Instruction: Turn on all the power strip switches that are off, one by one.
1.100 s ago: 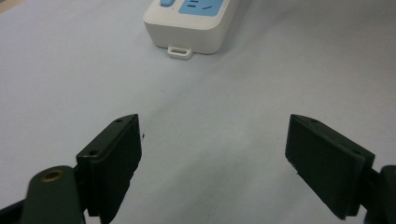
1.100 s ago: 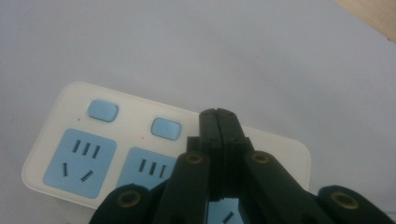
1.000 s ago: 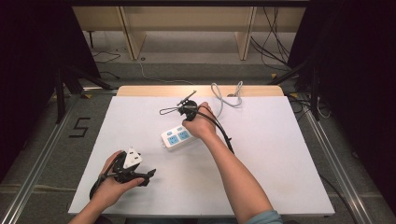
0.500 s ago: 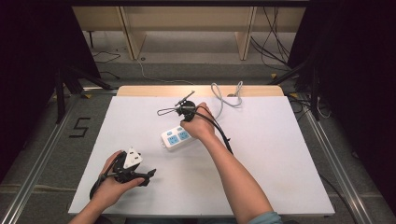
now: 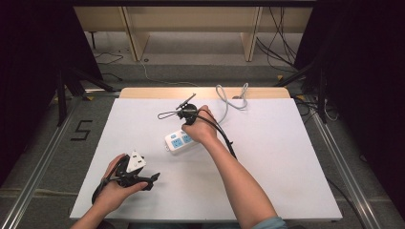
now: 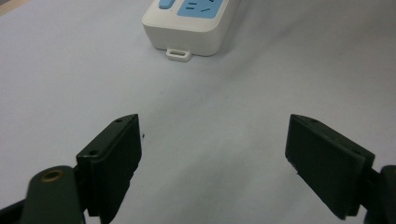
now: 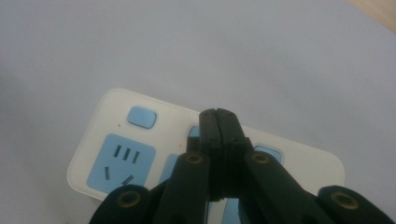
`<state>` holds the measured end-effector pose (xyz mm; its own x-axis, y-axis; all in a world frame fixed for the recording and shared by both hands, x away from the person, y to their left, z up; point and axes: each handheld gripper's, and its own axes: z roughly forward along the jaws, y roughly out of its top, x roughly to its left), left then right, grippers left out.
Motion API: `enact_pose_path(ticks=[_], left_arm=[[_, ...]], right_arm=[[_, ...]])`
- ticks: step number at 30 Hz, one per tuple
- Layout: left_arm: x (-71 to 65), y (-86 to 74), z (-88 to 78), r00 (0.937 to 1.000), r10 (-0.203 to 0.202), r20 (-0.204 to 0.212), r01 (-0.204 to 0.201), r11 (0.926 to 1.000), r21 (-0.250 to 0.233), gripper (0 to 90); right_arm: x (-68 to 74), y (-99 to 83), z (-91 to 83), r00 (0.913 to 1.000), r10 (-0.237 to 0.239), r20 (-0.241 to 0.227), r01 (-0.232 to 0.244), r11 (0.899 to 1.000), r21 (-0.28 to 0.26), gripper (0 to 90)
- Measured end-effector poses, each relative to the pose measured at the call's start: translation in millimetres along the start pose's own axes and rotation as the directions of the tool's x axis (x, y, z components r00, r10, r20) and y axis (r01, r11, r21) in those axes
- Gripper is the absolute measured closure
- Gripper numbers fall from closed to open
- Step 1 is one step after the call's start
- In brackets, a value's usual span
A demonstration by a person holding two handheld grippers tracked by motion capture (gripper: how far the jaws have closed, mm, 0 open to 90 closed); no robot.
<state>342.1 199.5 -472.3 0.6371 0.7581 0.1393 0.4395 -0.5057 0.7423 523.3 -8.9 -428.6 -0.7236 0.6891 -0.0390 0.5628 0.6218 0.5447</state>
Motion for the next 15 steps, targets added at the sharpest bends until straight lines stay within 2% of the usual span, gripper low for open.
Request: enact_pose_path(ticks=[15], left_arm=[[-0.2,0.2,-0.4,1.0,0.002,0.0,-0.002,1.0,-0.002,18.5]], right_arm=[[9.4,6.6,2.9,0.9998,-0.011,-0.016,0.012,1.0,0.009,90.0]])
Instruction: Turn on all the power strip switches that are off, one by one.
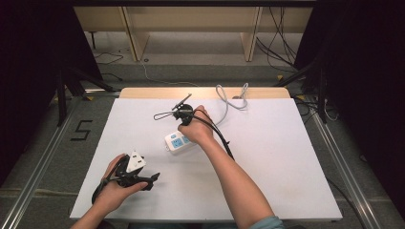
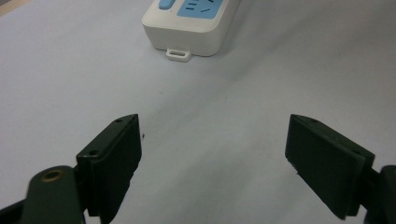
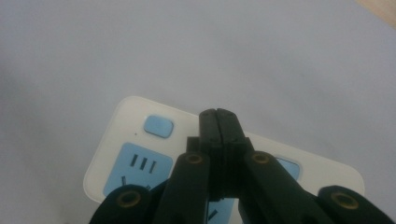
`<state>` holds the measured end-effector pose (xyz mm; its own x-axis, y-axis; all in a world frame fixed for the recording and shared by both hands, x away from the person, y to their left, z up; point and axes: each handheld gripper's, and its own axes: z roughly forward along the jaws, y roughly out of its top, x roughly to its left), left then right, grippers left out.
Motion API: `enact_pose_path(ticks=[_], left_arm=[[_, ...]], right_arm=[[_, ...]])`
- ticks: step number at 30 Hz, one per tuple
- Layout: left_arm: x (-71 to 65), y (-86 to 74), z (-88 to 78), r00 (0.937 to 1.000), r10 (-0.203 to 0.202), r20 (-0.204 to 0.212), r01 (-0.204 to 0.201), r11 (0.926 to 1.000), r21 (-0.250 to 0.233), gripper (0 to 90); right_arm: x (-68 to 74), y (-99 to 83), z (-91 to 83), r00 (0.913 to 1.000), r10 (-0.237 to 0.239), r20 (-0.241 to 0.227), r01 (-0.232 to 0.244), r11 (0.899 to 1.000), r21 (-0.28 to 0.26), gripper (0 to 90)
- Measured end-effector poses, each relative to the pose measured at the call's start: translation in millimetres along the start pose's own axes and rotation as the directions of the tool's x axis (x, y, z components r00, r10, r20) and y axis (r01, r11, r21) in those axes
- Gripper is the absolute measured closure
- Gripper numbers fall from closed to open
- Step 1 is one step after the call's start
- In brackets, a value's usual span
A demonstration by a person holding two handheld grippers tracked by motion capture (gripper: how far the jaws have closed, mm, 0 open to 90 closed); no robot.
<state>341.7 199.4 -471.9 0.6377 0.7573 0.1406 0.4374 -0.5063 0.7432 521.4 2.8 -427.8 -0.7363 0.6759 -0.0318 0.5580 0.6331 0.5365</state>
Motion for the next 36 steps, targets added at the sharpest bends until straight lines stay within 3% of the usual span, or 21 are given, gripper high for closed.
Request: enact_pose_path(ticks=[36], left_arm=[[-0.3,0.4,-0.2,1.0,0.0,0.002,0.0,1.0,-0.003,18.7]], right_arm=[[10.9,11.5,5.0,0.9998,-0.009,-0.015,0.009,1.0,0.004,90.0]])
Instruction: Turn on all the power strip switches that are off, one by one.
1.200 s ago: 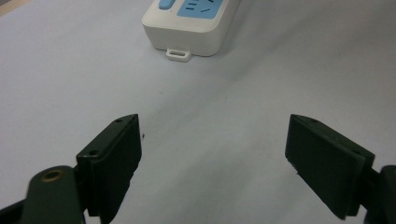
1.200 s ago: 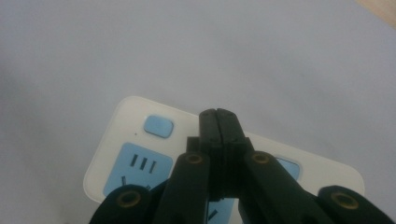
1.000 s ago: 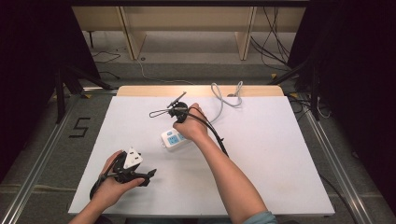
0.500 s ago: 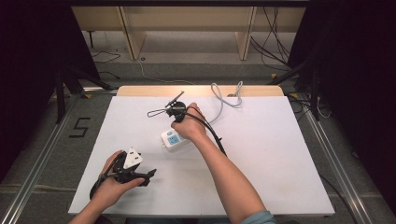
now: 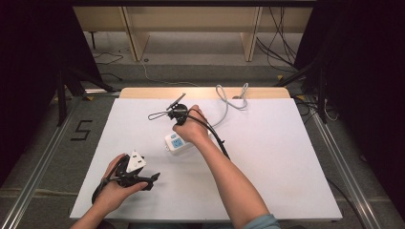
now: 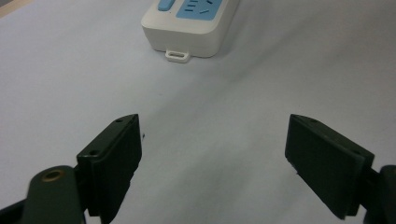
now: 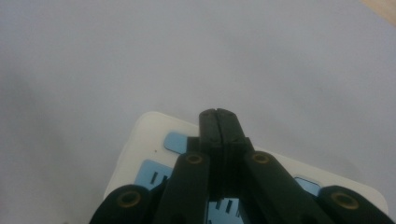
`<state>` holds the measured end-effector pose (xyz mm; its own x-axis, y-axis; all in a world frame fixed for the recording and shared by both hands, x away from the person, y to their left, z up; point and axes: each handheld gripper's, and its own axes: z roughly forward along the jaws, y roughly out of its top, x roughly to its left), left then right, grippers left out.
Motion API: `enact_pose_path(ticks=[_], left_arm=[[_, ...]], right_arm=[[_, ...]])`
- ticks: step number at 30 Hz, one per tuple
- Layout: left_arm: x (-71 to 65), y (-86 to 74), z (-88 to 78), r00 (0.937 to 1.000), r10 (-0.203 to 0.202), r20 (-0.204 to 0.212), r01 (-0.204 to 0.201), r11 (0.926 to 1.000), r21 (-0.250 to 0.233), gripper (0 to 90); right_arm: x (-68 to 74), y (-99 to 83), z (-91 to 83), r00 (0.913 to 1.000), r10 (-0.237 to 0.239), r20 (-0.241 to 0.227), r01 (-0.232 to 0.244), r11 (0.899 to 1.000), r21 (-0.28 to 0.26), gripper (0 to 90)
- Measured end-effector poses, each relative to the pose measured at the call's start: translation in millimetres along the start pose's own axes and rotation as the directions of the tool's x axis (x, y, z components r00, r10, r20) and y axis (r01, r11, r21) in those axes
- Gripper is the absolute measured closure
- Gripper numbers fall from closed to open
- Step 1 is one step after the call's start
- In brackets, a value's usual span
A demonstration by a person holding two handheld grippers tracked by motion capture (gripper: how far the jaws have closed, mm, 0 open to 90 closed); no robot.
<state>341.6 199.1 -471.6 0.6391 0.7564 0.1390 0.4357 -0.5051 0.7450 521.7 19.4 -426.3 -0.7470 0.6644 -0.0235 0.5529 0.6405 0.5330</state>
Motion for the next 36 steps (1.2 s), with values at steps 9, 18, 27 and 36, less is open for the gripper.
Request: enact_pose_path(ticks=[9,18,27,36], left_arm=[[-0.3,0.1,-0.2,1.0,0.001,0.003,-0.001,1.0,0.001,18.7],[-0.1,0.0,0.1,1.0,-0.004,0.003,0.004,1.0,-0.003,18.7],[-0.5,0.2,-0.1,1.0,-0.003,0.007,0.003,1.0,-0.001,18.7],[0.1,0.2,-0.3,1.0,0.001,0.005,-0.001,1.0,0.0,18.7]], right_arm=[[3.6,6.1,1.6,1.0,-0.007,-0.003,0.007,1.0,0.011,90.0],[6.1,7.3,6.1,0.9999,-0.002,-0.011,0.003,1.0,0.024,90.0],[8.3,6.9,10.3,0.9997,0.003,-0.025,-0.002,0.998,0.058,90.0],[12.0,6.2,14.6,0.999,0.002,-0.044,0.002,0.996,0.089,90.0]])
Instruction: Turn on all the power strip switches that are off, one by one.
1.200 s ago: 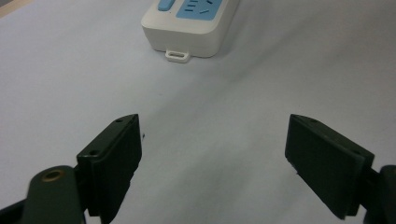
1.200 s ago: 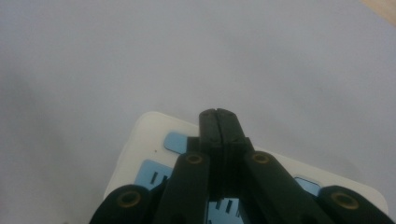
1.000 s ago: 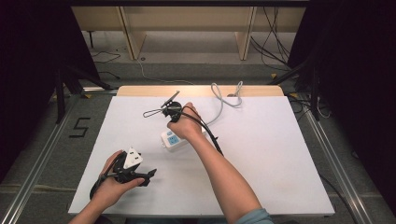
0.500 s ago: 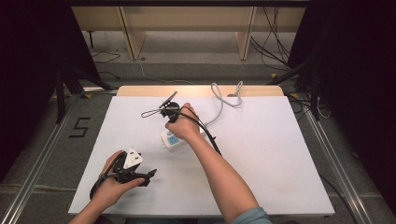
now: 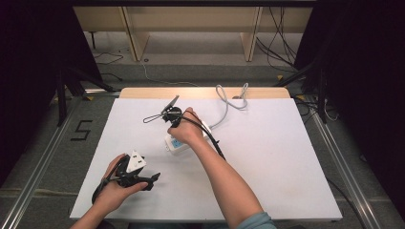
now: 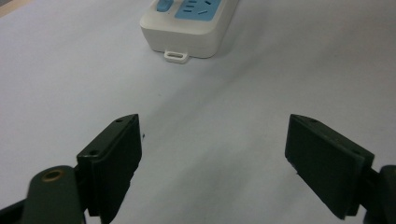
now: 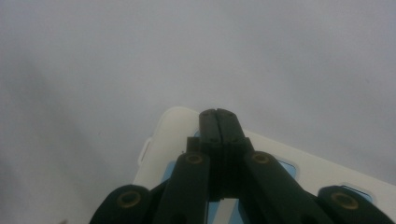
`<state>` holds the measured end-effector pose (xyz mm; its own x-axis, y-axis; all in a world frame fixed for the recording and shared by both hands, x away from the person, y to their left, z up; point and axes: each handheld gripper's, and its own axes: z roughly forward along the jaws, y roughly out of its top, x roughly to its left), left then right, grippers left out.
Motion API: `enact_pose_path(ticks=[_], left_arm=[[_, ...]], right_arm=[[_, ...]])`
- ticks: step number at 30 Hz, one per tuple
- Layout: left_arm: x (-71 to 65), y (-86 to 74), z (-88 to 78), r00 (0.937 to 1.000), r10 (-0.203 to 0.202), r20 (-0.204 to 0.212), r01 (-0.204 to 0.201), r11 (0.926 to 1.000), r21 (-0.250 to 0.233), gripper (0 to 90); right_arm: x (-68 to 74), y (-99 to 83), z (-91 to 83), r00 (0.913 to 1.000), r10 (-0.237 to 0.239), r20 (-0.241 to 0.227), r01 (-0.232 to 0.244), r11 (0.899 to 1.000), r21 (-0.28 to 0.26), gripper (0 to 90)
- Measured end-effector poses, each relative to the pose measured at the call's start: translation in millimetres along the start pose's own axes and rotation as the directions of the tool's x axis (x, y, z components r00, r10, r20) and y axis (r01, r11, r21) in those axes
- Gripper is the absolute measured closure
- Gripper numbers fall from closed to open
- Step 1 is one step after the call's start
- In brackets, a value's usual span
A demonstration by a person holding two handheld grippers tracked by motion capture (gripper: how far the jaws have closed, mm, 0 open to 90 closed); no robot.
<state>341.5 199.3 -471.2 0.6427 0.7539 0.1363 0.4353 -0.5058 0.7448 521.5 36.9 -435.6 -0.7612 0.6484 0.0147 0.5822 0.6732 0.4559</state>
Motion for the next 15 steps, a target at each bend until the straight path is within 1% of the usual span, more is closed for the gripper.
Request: enact_pose_path(ticks=[2,4,5,6,13,15], left_arm=[[0.1,0.0,0.0,1.0,0.0,-0.001,0.0,1.0,0.0,18.7],[0.0,0.0,0.1,1.0,0.001,-0.001,-0.001,1.0,0.0,18.8],[-0.1,0.0,0.1,1.0,-0.002,0.0,0.002,1.0,-0.002,18.7],[0.4,0.2,-0.3,1.0,0.003,-0.001,-0.003,1.0,0.0,18.7],[0.6,0.3,-0.4,1.0,0.003,-0.001,-0.003,1.0,0.0,18.7],[0.8,0.2,-0.3,1.0,0.002,0.001,-0.002,1.0,0.0,18.7]], right_arm=[[0.5,-0.1,0.6,1.0,0.002,-0.002,-0.002,1.0,0.002,90.0],[0.8,-0.3,1.2,1.0,-0.009,-0.004,0.009,1.0,0.014,90.0],[1.1,-0.3,1.4,1.0,-0.006,-0.004,0.006,1.0,0.01,90.0],[1.0,-0.3,1.4,0.9999,-0.016,-0.002,0.016,1.0,0.01,90.0],[1.9,0.0,2.2,0.9999,-0.01,-0.003,0.01,1.0,0.017,90.0],[1.2,-0.1,3.1,0.9998,-0.018,0.001,0.018,1.0,0.011,90.0]])
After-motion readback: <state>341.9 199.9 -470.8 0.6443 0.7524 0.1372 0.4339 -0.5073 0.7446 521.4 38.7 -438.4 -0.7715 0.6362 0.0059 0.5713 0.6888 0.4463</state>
